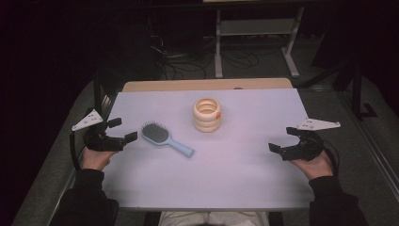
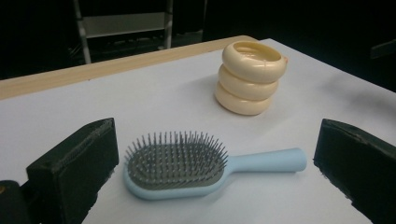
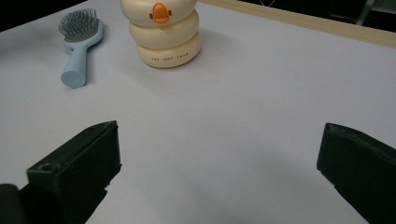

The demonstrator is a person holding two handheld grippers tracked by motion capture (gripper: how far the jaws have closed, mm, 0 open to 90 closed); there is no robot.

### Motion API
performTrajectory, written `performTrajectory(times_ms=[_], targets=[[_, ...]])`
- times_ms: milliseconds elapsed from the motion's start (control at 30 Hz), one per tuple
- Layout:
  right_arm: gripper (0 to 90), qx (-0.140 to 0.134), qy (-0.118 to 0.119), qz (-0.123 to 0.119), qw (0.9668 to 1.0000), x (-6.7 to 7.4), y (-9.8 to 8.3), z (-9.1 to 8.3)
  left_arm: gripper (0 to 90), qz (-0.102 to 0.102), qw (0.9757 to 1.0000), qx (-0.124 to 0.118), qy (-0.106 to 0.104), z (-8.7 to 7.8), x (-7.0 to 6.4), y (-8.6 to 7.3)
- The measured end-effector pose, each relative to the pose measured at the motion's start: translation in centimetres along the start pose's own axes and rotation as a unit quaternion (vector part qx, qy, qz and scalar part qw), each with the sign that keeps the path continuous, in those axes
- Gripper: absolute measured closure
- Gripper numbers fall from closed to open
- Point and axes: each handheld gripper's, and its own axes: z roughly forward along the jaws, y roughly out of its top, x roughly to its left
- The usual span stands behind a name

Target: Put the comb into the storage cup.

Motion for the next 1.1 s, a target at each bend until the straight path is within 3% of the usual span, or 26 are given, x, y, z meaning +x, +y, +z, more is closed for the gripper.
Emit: performTrajectory(times_ms=[167, 633, 1100], targets=[[0.0, 0.000, 0.000, 0.000, 1.0000, 0.0, 0.0, 0.0, 0.0, 0.014, 0.9999, 0.008, -0.002, 0.4, -0.4, 1.1], [0.0, 0.004, -0.001, -0.003, 1.0000, 0.1, 0.0, 0.1, 0.0, 0.039, 0.9978, 0.040, -0.035, 3.1, -1.8, 3.7], [0.0, 0.008, 0.000, -0.006, 0.9999, 0.1, 0.0, 0.1, 0.0, 0.044, 0.9962, 0.056, -0.050, 5.0, -2.1, 4.4]])
